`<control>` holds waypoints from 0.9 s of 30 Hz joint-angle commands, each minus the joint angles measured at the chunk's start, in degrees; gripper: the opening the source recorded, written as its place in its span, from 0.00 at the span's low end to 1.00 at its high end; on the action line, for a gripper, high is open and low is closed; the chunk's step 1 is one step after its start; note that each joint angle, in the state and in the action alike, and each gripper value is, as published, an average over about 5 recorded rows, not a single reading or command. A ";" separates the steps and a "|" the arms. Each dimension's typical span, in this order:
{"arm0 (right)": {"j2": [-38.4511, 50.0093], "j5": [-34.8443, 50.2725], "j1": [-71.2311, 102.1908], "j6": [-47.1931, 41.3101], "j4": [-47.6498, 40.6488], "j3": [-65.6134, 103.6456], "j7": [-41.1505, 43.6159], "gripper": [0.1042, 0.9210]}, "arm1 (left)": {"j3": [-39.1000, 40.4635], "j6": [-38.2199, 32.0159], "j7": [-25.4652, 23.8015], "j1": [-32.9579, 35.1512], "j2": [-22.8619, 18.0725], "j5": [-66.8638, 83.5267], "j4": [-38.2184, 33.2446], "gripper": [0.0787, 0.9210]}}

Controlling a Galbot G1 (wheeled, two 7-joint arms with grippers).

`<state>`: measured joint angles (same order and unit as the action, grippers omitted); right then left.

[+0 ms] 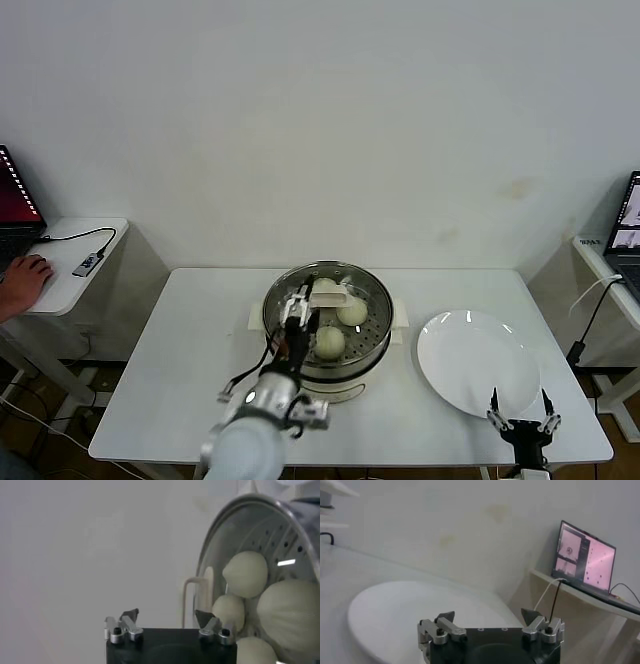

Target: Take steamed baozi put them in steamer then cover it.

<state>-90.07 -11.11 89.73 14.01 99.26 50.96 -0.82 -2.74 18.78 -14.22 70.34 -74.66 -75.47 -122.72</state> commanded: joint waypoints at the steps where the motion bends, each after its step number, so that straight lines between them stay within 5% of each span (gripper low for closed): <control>1: 0.75 1.46 1.07 1.17 0.81 -1.37 0.83 0.88 | -23.61 -19.83 25.82 25.47 6.78 56.69 -9.28 0.88; 5: 2.19 3.51 2.81 1.14 2.31 -2.74 2.23 0.88 | -31.25 -33.42 28.09 28.69 4.65 76.29 -0.13 0.88; 14: 10.56 15.37 11.12 1.61 7.64 -7.97 8.19 0.88 | -29.48 -28.91 27.59 36.69 5.94 94.83 3.08 0.88; 27: 11.77 15.57 17.93 3.10 11.07 -11.32 9.44 0.88 | -29.08 -33.76 24.16 37.63 3.34 95.48 11.06 0.88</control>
<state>-80.61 1.66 101.60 16.27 106.81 42.56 6.69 -28.98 -8.84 10.42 103.51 -70.89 7.15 -117.68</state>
